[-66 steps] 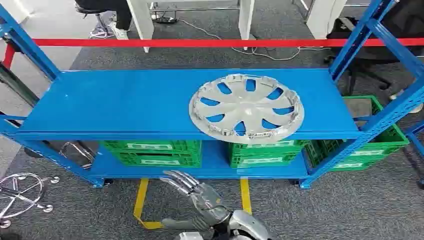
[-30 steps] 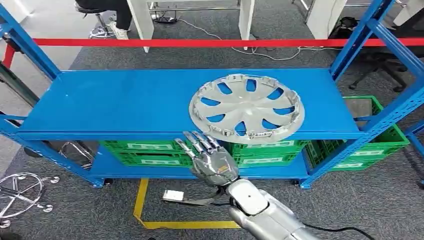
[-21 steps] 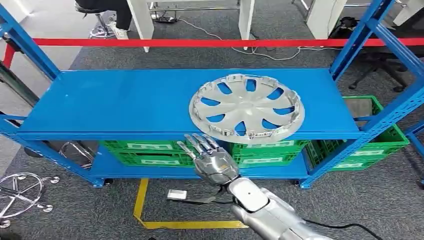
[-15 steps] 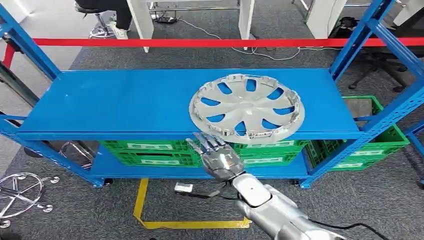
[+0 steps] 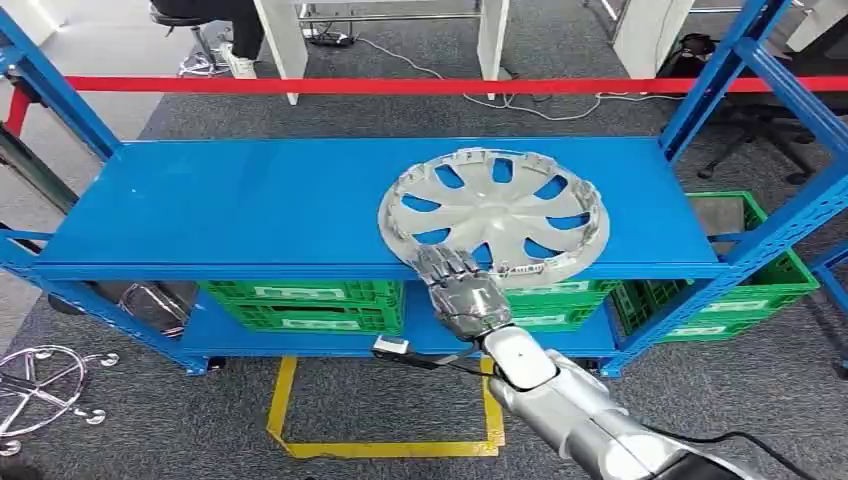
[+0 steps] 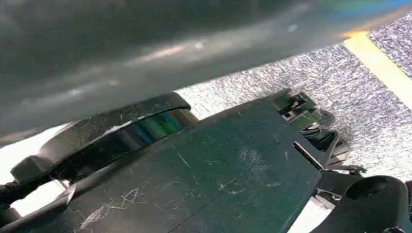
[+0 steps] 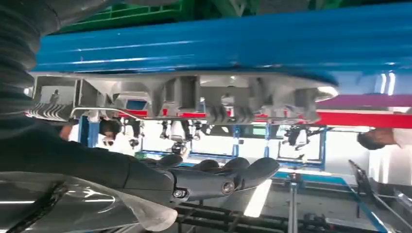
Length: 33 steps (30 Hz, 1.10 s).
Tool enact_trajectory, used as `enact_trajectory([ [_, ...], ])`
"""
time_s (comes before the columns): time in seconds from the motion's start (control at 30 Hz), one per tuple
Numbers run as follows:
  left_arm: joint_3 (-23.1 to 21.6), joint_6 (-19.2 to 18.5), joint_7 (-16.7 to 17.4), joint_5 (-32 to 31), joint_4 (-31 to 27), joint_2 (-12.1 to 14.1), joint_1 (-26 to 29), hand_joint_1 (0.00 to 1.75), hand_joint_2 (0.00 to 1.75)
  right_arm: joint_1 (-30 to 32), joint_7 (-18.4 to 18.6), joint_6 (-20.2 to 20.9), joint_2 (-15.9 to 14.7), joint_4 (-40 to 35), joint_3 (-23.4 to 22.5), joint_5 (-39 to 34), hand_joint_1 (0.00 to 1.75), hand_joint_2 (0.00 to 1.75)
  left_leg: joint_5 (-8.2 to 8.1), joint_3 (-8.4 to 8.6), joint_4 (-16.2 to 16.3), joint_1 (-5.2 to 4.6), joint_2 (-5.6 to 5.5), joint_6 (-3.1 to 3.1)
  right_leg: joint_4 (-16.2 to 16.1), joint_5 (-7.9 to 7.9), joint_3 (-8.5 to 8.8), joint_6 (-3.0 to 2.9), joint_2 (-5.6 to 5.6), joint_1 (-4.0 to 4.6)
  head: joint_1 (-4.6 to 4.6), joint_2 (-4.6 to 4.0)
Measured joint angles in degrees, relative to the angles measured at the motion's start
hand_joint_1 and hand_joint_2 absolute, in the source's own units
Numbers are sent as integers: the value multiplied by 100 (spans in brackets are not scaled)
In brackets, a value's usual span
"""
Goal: Take the parts from the cabinet and place them on the table.
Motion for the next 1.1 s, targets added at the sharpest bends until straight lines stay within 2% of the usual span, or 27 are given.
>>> enact_trajectory([
  [1.1,0,11,68,42,15,-35,-14,0,0,-453,151,-11,-127,988,-376,-129,0,175,0,-4,6,0,0,1,0,0,-2,1,-1,0,0,0],
])
